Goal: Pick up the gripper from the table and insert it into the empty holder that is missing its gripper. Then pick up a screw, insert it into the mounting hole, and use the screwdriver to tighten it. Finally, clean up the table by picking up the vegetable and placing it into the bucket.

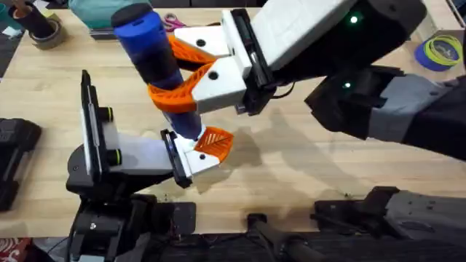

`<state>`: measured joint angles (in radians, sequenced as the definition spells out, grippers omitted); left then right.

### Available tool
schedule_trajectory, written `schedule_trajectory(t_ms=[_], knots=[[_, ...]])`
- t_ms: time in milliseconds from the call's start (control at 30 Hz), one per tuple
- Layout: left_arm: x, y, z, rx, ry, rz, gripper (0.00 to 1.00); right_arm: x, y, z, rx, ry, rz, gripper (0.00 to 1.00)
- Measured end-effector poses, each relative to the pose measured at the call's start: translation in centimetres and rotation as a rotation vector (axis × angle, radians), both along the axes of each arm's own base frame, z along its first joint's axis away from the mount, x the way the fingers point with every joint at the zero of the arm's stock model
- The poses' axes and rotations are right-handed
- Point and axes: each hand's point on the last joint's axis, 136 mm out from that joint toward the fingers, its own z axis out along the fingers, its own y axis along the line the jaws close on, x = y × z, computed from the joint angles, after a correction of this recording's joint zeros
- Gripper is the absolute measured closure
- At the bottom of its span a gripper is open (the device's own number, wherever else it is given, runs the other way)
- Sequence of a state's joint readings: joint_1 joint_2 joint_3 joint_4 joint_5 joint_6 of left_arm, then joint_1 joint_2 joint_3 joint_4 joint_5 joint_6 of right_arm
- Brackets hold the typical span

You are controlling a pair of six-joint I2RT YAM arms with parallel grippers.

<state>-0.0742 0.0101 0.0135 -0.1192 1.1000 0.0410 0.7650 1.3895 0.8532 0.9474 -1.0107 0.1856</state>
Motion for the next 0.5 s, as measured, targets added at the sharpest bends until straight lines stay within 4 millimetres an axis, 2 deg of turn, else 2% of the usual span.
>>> schedule_trajectory(t_ms=[500], knots=[[0.00,0.00,0.00,0.000,0.000,0.000,0.996,0.23,0.23,-0.51,-0.010,0.008,0.000,0.980]])
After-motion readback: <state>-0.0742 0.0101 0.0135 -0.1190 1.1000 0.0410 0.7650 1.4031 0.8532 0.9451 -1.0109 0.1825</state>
